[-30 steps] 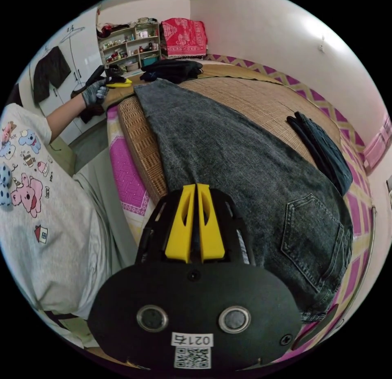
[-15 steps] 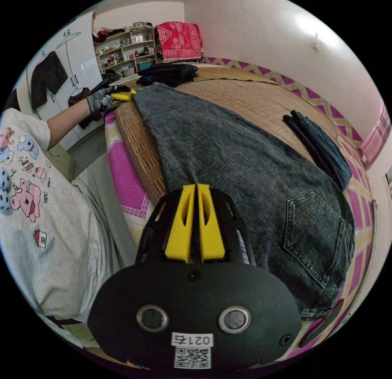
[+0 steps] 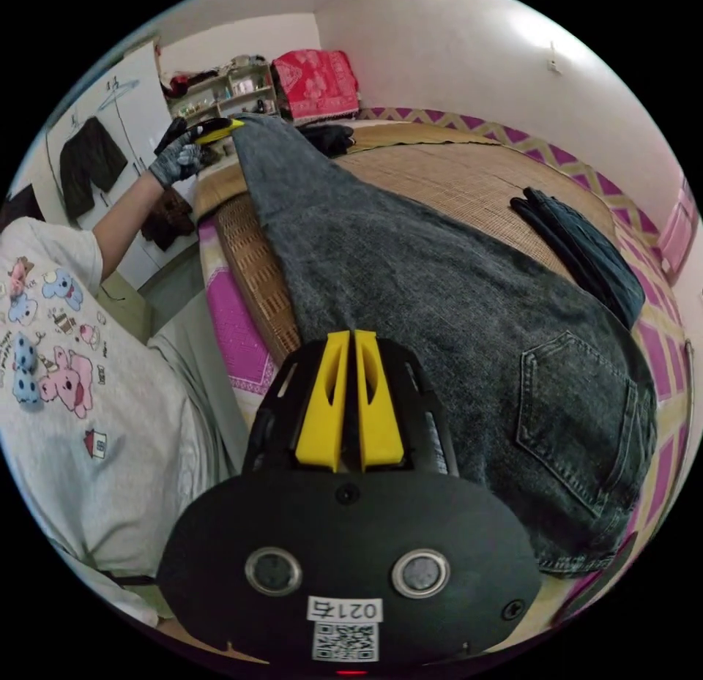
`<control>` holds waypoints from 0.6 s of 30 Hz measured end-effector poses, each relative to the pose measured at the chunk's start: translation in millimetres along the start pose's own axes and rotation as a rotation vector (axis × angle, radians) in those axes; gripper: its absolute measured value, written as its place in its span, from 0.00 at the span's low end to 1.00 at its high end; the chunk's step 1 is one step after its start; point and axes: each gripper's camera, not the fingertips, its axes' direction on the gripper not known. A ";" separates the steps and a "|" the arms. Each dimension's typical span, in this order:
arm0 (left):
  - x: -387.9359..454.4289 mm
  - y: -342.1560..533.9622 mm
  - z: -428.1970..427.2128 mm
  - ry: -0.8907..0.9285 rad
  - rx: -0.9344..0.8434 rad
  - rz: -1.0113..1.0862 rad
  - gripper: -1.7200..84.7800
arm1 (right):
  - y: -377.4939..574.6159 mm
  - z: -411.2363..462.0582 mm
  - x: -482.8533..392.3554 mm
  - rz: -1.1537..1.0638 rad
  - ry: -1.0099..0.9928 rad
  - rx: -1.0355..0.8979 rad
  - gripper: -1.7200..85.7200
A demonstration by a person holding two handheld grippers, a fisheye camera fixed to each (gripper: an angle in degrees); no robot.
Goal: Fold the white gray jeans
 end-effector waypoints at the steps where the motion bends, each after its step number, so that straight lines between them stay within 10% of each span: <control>1: 46.0 0.9 12.5 -0.015 -0.012 0.103 0.01 | 8.5 -9.1 6.3 0.039 -0.025 0.048 0.02; 9: 313.9 118.6 201.7 -0.088 -0.281 0.726 0.01 | 102.6 -97.1 41.2 0.257 -0.022 0.350 0.01; 18: 361.5 283.4 411.1 -0.058 -0.628 0.714 0.01 | 192.3 -135.2 66.6 0.408 0.032 0.438 0.02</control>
